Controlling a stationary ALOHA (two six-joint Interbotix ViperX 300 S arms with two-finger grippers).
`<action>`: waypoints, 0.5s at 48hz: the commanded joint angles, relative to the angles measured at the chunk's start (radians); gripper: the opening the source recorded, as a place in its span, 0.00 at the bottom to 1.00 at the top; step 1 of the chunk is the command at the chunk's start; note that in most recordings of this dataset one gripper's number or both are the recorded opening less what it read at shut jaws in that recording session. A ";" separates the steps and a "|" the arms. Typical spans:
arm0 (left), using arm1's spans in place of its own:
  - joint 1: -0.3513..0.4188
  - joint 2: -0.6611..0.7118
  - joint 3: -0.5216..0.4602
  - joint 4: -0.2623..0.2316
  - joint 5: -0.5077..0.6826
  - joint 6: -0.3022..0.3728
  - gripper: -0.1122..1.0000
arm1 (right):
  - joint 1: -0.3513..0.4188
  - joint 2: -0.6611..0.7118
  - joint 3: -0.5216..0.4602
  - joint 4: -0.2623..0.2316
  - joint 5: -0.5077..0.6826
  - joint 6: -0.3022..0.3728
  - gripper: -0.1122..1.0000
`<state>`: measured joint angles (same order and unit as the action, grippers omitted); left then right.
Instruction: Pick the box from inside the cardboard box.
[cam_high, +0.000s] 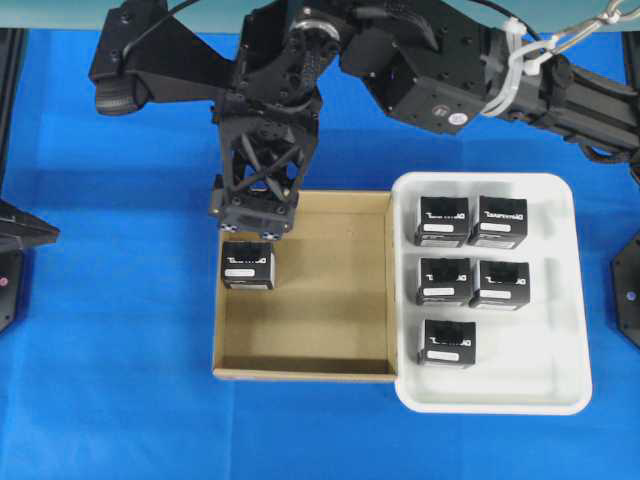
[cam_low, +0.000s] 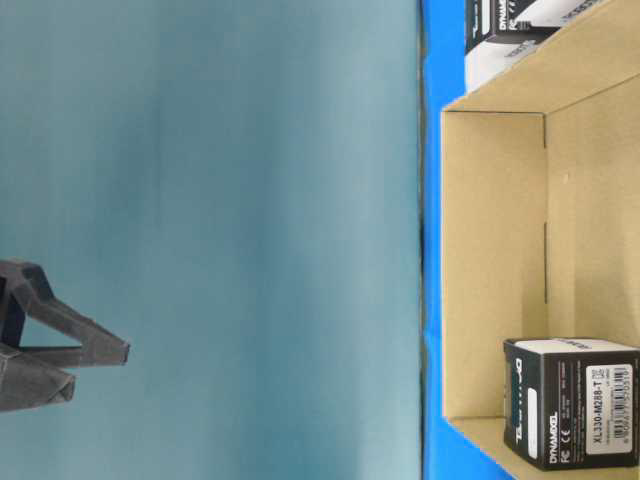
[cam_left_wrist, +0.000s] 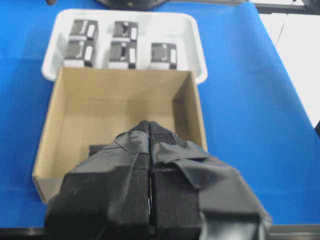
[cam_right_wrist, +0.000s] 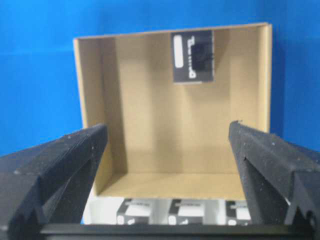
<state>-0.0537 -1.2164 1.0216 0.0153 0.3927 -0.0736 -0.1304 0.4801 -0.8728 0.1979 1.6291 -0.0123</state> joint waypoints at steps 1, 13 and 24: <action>-0.002 0.008 -0.032 0.003 -0.005 -0.002 0.04 | 0.009 -0.006 -0.003 -0.005 -0.002 0.003 1.00; -0.003 0.009 -0.032 0.003 -0.005 -0.002 0.04 | 0.017 0.003 0.046 -0.006 -0.011 0.000 1.00; -0.014 0.009 -0.032 0.003 -0.005 -0.003 0.04 | 0.043 0.037 0.187 -0.009 -0.109 -0.009 1.00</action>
<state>-0.0598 -1.2164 1.0186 0.0153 0.3927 -0.0752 -0.1028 0.5108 -0.7164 0.1902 1.5585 -0.0199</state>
